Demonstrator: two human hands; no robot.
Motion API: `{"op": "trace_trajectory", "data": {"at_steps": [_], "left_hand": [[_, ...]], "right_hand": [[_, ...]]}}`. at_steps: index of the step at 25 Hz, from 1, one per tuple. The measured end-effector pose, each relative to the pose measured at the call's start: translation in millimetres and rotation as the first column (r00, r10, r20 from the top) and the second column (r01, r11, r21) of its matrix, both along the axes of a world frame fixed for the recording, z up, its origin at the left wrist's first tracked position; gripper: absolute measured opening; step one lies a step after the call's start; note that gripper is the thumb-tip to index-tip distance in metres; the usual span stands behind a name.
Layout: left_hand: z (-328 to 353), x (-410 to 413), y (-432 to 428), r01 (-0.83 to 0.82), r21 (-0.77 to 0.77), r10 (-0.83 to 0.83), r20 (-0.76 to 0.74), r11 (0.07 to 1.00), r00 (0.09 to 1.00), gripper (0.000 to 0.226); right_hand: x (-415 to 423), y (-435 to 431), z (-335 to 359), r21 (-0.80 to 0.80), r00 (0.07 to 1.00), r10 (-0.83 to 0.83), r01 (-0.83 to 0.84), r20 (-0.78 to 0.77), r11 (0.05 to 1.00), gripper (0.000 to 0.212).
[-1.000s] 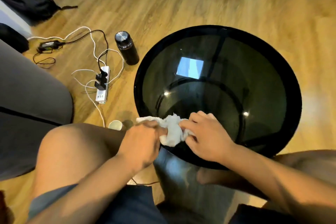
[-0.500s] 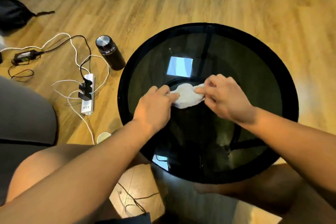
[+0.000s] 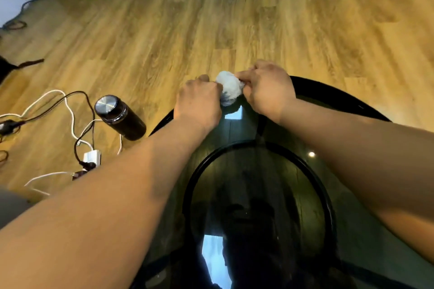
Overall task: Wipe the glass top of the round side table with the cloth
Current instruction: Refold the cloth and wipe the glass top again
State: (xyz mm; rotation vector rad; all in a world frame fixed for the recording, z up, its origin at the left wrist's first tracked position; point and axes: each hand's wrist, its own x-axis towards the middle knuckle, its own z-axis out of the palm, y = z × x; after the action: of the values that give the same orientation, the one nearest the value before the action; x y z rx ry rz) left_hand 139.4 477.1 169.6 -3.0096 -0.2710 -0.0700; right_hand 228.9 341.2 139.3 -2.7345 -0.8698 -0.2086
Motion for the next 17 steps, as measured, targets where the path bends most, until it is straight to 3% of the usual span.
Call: {"op": "trace_trajectory", "data": {"at_steps": [6, 12, 17], "left_hand": [[10.2, -51.8, -27.9, 0.012, -0.075, -0.017, -0.066, 0.997, 0.998, 0.031], [14.1, -166.3, -75.0, 0.047, -0.205, -0.071, -0.113, 0.978, 0.991, 0.032], [11.4, -271.9, -110.1, 0.193, -0.25, -0.211, -0.047, 0.949, 0.976, 0.029]], "right_hand": [[-56.3, -27.5, 13.7, 0.049, 0.982, -0.032, 0.042, -0.185, 0.998, 0.037], [-183.1, -95.8, 23.1, 0.021, 0.958, -0.001, 0.007, -0.287, 1.0, 0.034], [-290.4, -143.2, 23.3, 0.038, 0.947, 0.015, -0.003, -0.322, 0.999, 0.037]]}}
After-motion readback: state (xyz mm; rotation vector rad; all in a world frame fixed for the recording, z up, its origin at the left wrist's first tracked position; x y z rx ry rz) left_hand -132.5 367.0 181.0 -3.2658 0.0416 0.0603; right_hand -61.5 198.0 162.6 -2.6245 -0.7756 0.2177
